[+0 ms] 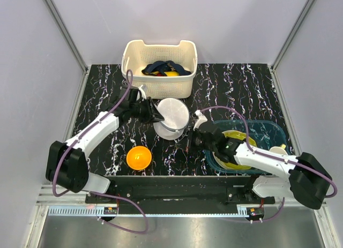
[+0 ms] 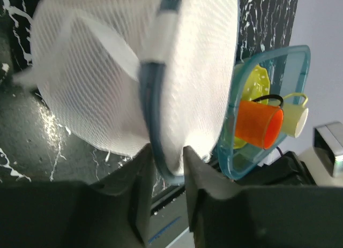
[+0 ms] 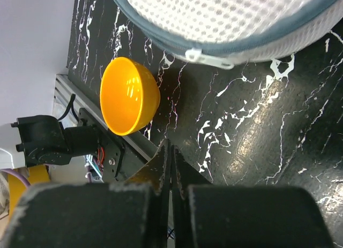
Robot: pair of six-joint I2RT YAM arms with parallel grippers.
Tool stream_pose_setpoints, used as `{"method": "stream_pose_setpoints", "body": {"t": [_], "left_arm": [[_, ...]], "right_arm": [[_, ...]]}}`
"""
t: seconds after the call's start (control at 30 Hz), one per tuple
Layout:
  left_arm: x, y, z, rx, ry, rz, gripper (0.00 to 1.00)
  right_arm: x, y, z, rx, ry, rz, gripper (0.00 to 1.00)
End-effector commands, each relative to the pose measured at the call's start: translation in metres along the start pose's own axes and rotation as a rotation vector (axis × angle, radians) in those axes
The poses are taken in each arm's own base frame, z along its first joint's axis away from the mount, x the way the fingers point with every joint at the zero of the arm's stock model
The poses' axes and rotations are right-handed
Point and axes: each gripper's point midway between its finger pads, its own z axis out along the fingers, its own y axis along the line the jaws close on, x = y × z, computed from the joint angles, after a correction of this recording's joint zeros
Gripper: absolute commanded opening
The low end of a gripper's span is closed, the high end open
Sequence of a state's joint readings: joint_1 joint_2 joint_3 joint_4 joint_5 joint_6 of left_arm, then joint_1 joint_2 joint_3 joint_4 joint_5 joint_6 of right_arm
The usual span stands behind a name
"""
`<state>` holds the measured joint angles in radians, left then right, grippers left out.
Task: Unzip the laundry bag and remove the bra
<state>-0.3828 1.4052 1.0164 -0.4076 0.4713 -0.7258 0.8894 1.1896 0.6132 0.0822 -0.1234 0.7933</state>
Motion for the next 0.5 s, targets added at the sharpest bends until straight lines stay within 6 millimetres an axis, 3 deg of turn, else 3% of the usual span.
{"method": "stream_pose_setpoints", "body": {"t": [0.0,0.07,0.33,0.43,0.47], "left_arm": [[-0.02,-0.036,-0.019,0.058,-0.089,0.122,0.7],[-0.014,-0.034,-0.031,0.034,-0.098,0.129,0.83],[0.019,-0.018,-0.056,0.003,-0.147,0.001,0.93],[0.03,-0.013,-0.062,0.029,-0.2,-0.115,0.93],[0.027,-0.02,-0.062,0.071,-0.228,-0.134,0.96]], "right_arm": [[-0.007,0.02,0.006,-0.038,0.004,0.04,0.0],[-0.008,0.019,0.007,-0.035,-0.009,0.05,0.0],[-0.011,0.007,0.003,0.024,-0.038,0.029,0.0],[-0.017,0.005,-0.002,0.05,-0.063,0.016,0.23],[-0.019,0.004,-0.003,0.058,-0.07,0.014,0.37]]}}
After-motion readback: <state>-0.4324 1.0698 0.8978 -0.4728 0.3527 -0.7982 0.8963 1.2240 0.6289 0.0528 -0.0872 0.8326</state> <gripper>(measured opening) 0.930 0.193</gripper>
